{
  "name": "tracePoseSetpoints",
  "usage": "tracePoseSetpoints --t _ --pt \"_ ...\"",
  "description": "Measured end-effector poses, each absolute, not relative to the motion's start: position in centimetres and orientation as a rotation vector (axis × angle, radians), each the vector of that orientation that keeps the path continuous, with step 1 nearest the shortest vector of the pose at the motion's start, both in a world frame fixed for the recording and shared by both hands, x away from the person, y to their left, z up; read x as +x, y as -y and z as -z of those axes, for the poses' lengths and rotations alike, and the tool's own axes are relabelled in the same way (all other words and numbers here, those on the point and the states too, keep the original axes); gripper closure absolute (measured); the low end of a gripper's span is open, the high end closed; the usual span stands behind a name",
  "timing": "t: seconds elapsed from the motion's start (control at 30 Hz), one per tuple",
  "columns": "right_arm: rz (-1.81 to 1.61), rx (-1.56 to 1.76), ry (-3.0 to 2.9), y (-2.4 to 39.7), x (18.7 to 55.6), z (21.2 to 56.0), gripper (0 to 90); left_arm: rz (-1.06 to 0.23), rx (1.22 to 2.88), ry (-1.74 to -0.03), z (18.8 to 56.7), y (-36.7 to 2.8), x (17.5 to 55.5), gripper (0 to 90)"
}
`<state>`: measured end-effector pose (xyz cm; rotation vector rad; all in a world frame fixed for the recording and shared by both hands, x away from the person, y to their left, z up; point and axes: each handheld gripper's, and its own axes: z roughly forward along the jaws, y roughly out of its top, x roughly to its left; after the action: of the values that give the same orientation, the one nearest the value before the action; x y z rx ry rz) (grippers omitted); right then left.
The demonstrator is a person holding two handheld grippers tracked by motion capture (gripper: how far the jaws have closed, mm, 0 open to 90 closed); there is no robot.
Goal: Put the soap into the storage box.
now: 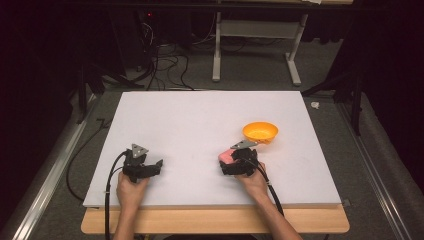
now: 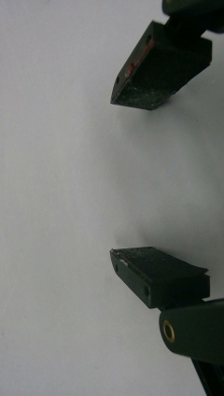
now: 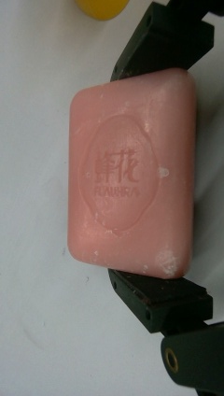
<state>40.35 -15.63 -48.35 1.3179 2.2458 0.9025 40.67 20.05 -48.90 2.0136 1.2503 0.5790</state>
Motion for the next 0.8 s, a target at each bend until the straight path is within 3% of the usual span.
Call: tracePoseSetpoints --t 0.8 --pt "-0.961 1.277 -2.266 15.6 39.1 47.2 13.5 -0.578 2.013 -1.251 48.9 -20.1 40.7 21.9"
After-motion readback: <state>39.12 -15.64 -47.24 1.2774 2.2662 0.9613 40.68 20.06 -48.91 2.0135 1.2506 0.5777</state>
